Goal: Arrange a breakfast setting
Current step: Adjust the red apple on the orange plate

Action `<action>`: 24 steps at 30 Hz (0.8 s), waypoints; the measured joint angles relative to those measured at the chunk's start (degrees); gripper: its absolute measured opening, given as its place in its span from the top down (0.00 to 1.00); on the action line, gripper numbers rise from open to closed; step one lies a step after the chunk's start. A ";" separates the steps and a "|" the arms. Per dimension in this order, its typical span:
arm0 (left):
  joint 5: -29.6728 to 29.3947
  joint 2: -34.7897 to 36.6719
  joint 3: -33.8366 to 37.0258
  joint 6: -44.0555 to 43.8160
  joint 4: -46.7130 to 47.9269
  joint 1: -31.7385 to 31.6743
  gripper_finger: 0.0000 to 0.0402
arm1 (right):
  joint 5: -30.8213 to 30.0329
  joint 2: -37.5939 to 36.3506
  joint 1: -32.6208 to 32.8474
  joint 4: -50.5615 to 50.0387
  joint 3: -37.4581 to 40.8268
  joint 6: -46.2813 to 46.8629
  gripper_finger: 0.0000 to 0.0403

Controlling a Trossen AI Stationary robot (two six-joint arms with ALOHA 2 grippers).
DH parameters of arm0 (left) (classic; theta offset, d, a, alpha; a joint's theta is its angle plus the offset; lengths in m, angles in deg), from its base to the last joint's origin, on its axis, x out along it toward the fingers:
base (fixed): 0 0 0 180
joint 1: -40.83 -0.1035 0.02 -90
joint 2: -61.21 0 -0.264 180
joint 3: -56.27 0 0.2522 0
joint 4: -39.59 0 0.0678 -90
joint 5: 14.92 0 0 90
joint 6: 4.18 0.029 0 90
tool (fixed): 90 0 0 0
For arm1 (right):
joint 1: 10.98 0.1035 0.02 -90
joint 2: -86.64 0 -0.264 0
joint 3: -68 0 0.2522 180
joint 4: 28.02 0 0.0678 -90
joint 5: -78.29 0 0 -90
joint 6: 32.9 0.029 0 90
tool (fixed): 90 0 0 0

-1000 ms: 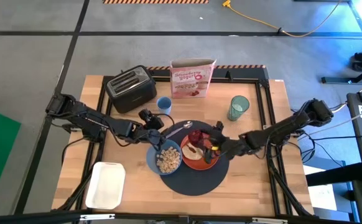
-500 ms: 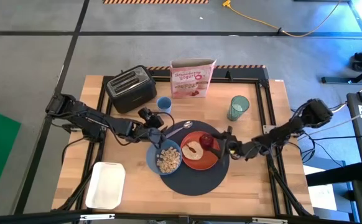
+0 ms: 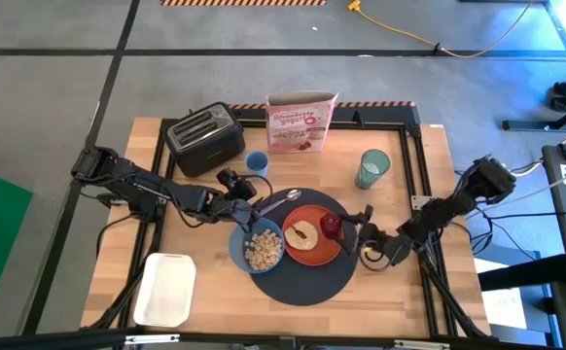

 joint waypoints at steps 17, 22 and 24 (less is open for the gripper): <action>0.17 0.00 0.00 0.06 0.04 0.49 0.04 | -4.19 15.66 -0.09 10.24 -5.74 -3.40 0.32; 0.15 0.00 -0.02 0.08 0.07 0.49 0.04 | -6.98 17.48 -0.14 10.23 -5.73 -2.06 0.32; 0.15 0.00 -0.02 0.08 0.09 0.49 0.04 | -7.33 18.62 -0.13 10.22 -5.73 -0.71 0.32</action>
